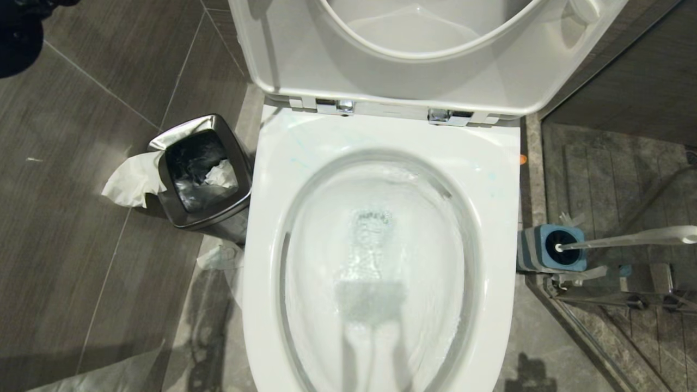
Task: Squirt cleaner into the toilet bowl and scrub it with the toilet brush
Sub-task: Flush the toilet
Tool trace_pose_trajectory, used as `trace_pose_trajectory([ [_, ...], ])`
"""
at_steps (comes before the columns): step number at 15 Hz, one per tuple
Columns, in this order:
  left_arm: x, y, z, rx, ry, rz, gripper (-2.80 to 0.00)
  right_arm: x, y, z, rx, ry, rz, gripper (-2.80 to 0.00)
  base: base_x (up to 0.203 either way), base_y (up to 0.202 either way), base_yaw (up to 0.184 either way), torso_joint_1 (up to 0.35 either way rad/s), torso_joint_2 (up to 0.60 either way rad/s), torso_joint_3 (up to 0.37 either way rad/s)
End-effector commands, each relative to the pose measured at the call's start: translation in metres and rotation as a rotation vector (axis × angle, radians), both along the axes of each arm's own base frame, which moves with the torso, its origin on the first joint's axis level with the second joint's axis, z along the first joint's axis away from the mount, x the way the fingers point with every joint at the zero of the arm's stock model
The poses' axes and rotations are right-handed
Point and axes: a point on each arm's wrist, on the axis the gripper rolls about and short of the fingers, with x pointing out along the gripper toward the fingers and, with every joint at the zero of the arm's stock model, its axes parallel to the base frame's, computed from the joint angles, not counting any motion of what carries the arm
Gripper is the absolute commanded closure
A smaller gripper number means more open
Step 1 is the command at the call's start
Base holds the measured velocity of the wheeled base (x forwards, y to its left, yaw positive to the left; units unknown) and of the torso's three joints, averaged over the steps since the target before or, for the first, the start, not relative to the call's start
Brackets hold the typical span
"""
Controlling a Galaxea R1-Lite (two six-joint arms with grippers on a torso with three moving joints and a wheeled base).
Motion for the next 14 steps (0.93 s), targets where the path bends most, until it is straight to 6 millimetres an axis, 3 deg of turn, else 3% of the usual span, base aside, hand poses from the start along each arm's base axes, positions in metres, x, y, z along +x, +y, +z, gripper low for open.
trace_pose_trajectory([
  [1,-0.015,0.009,0.014,-0.031,-0.07,0.004,0.0,0.0,0.0,0.0,0.0,0.0,-0.001,0.0,0.0,0.0,0.0,0.0,0.0,0.0],
  [14,-0.06,0.047,0.047,-0.074,-0.189,0.063,0.0,0.0,0.0,0.0,0.0,0.0,-0.001,0.0,0.0,0.0,0.0,0.0,0.0,0.0],
])
